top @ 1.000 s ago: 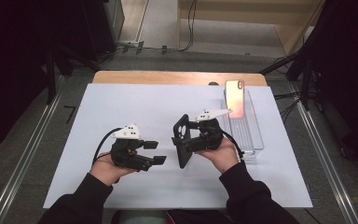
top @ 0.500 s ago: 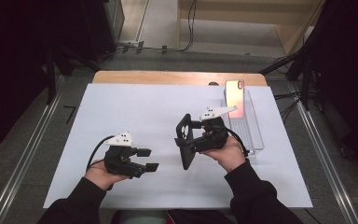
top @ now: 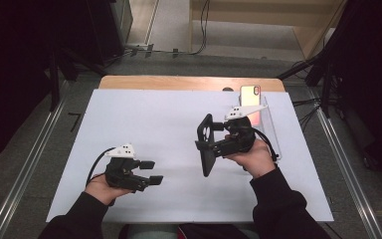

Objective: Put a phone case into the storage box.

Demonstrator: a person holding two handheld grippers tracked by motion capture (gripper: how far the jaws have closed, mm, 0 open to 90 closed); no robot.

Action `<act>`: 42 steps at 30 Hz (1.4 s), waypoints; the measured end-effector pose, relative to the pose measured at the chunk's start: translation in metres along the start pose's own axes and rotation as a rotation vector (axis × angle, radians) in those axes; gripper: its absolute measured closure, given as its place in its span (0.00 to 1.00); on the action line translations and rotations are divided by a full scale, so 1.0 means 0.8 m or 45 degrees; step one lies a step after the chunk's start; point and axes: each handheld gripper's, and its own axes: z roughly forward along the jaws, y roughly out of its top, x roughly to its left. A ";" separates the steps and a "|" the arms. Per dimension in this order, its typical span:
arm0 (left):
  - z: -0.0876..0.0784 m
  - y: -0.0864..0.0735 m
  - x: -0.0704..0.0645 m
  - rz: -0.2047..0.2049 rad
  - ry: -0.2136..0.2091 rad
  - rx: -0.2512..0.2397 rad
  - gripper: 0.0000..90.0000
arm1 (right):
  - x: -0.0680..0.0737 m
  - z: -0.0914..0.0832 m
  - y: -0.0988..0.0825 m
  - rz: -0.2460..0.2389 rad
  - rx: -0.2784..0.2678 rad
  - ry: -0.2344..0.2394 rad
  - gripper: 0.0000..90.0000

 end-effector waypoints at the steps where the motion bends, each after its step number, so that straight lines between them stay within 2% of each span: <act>1: 0.000 0.000 0.000 -0.001 0.004 -0.005 0.35 | -0.001 -0.003 0.001 -0.005 -0.001 -0.003 0.14; 8: -0.003 -0.002 0.002 -0.014 0.029 -0.007 0.35 | -0.008 -0.022 0.007 0.030 -0.025 -0.069 0.13; 14: -0.005 -0.004 0.004 -0.032 0.072 -0.018 0.35 | -0.019 -0.035 0.007 0.091 -0.065 -0.161 0.13; 21: -0.007 -0.007 0.006 -0.043 0.097 -0.024 0.35 | -0.029 -0.047 0.007 0.145 -0.097 -0.260 0.13; 30: -0.011 -0.008 0.005 -0.063 0.093 -0.040 0.35 | -0.046 -0.069 0.004 0.189 -0.137 -0.380 0.13; 36: -0.011 -0.009 0.005 -0.065 0.094 -0.035 0.35 | -0.059 -0.089 0.001 0.253 -0.184 -0.444 0.13; 39: -0.012 -0.009 0.005 -0.069 0.093 -0.033 0.35 | -0.065 -0.098 -0.002 0.257 -0.189 -0.518 0.14; 42: -0.012 -0.009 0.005 -0.069 0.093 -0.036 0.35 | -0.071 -0.104 -0.004 0.282 -0.210 -0.550 0.13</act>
